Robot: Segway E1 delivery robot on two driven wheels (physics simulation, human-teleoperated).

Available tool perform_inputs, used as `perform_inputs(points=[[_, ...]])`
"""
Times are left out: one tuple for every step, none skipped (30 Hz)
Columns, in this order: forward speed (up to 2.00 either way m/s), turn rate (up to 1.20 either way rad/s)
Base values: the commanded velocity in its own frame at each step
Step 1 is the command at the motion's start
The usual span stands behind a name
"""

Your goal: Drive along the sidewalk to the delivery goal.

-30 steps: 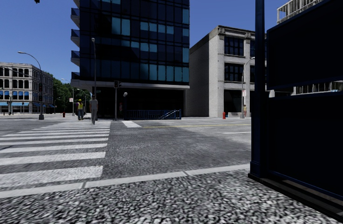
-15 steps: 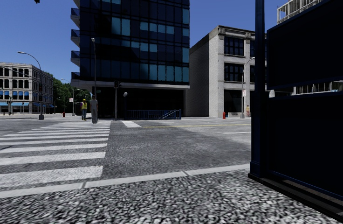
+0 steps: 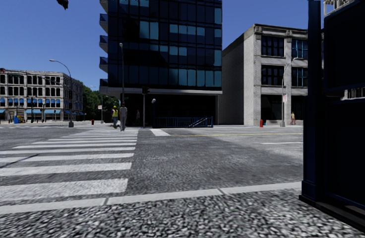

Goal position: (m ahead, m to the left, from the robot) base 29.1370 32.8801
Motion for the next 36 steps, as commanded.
perform_inputs(points=[[0.62, 0.66], [0.62, 0.67], [0.62, 0.67], [0.61, 0.75], [0.61, 0.79], [0.61, 0.8], [0.61, 0.8], [0.61, 0.8], [0.61, 0.8], [0.61, 0.8], [0.61, 0.8], [0.61, 0.8], [0.61, 0.8], [0.61, 0.8], [0.61, 0.8], [0.61, 0.8], [0.62, 0.8], [0.63, 0.8], [0.66, 0.8], [0.7, 0.8], [0.7, 0.8], [0.73, 0.8], [0.75, 0.8], [0.79, 0.8], [0.81, 0.79], [0.81, 0.79], [0.84, 0.77], [0.85, 0.74], [0.86, 0.71], [0.86, 0.71], [0.86, 0.71], [0.86, 0.69], [0.86, 0.64], [0.86, 0.59], [0.86, 0.59], [0.86, 0.59]])
